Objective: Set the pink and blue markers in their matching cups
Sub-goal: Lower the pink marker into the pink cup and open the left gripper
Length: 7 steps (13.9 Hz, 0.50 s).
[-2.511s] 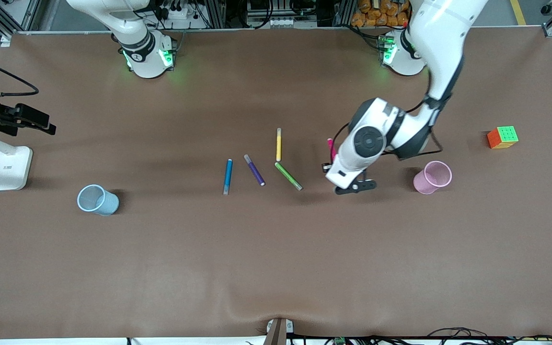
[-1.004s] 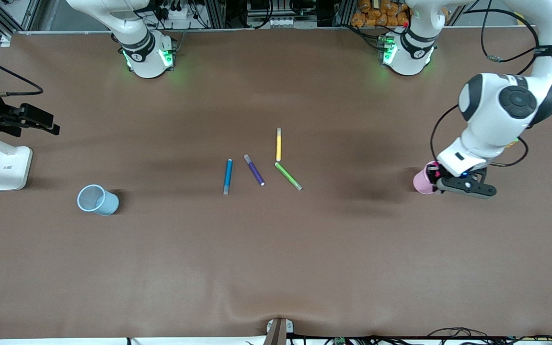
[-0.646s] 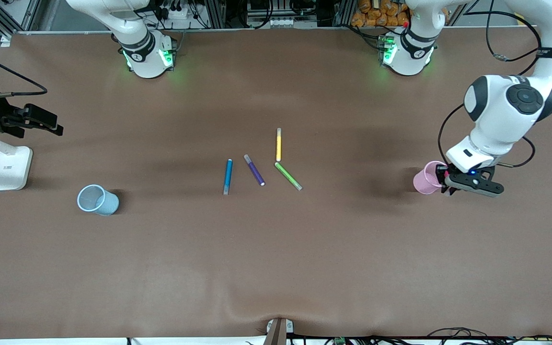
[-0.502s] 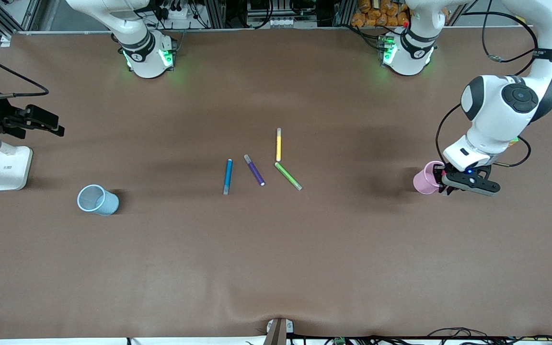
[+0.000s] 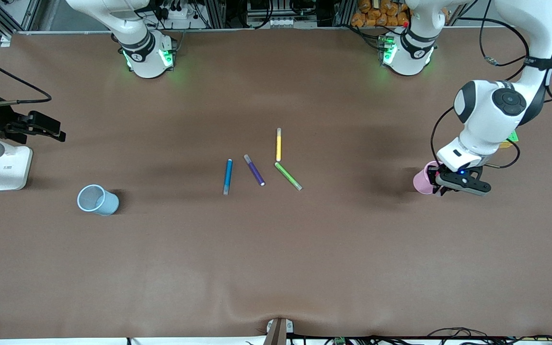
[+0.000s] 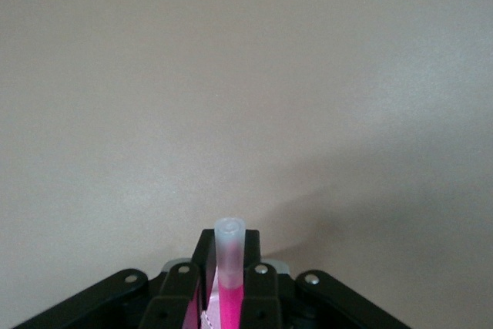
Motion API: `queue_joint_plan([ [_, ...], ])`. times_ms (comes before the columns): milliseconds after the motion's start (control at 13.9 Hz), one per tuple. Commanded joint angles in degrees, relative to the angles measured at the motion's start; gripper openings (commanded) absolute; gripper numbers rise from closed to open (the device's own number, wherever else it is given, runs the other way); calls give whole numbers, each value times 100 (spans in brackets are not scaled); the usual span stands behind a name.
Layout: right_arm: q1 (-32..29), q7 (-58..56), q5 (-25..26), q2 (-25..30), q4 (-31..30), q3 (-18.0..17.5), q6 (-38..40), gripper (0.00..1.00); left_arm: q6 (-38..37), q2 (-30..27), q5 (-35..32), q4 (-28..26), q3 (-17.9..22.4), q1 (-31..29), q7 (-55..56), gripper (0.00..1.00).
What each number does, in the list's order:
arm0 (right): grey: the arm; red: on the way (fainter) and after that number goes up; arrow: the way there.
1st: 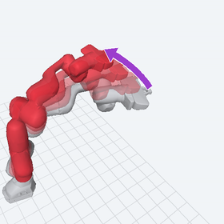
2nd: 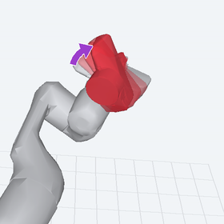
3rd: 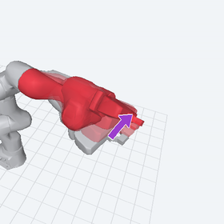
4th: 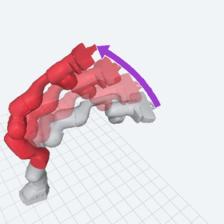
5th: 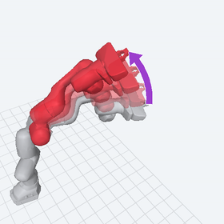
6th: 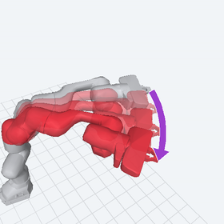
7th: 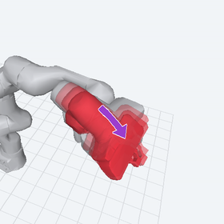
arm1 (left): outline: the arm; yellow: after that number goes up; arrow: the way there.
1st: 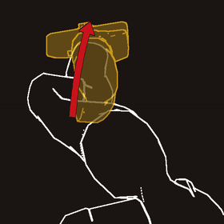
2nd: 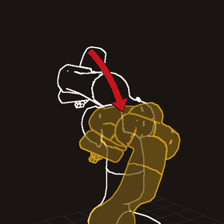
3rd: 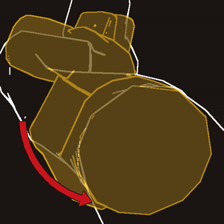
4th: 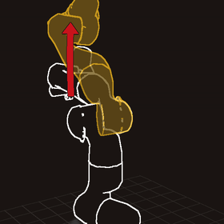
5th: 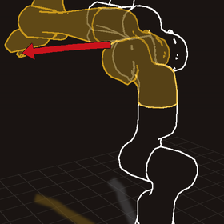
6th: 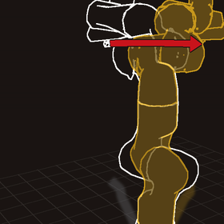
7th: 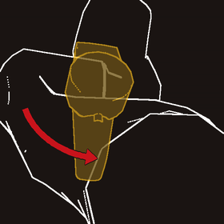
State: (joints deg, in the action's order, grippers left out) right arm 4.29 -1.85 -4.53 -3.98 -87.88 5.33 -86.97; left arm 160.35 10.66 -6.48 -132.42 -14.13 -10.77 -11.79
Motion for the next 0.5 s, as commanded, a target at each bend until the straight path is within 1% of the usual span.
queue_joint_plan([
  [0, 37, 1, 75, -15, -1, 4, -4, 100, -47, -89, -99, 101, -46, -171, -43, 100],
  [72, 37, -8, 83, -94, -10, 4, -4, 100, -318, -151, -99, 215, -55, -171, -43, 100],
  [143, 28, -26, 83, -112, -54, 4, 22, 100, -799, -186, -99, 442, -64, -171, -43, 100],
  [287, 28, -322, 136, -112, -246, 4, -22, 100, -1959, -134, -64, 1171, -73, -145, -34, 100],
  [430, 2, -858, 232, -130, -501, 4, -153, 100, -2612, -81, -20, 1682, -73, -84, 27, 100],
])
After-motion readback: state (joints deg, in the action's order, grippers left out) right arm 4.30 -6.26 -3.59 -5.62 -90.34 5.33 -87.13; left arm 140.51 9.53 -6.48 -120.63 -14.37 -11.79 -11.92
